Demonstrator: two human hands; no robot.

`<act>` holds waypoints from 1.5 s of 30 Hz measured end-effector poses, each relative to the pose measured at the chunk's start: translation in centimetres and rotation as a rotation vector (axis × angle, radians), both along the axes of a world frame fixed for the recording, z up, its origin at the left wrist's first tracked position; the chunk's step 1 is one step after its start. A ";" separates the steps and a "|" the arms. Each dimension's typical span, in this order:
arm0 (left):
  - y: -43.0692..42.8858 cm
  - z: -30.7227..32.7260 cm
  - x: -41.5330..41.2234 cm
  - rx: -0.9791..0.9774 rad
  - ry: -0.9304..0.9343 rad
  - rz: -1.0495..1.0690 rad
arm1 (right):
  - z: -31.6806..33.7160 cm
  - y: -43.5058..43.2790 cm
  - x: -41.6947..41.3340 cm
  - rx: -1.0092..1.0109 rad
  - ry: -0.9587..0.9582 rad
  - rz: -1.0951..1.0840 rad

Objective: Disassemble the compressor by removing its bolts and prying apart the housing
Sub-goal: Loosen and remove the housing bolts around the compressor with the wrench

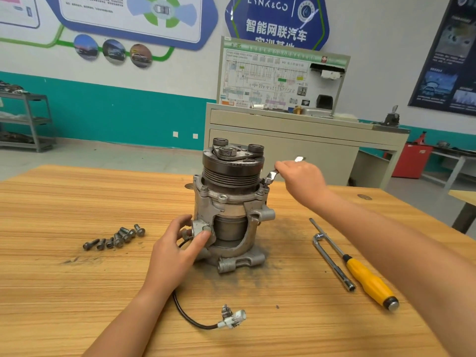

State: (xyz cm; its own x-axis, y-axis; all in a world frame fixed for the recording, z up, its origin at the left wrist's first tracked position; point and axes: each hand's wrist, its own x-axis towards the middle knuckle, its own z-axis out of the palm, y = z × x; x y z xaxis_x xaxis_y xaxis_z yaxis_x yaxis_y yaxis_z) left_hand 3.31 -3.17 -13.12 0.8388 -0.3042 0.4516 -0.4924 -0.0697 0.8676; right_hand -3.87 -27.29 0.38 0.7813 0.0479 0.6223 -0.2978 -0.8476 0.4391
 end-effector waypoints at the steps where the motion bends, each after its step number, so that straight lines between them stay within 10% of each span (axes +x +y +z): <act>1: 0.0 0.0 0.2 -0.008 0.021 0.000 | -0.4 0.0 0.4 0.038 -0.088 0.078; 13: 0.0 -0.1 0.4 -0.038 0.069 -0.016 | -4.2 0.8 -3.1 0.736 -0.205 0.120; 45: 0.1 0.3 0.0 -0.026 0.096 -0.034 | 4.5 6.6 -4.8 -0.171 0.580 -0.377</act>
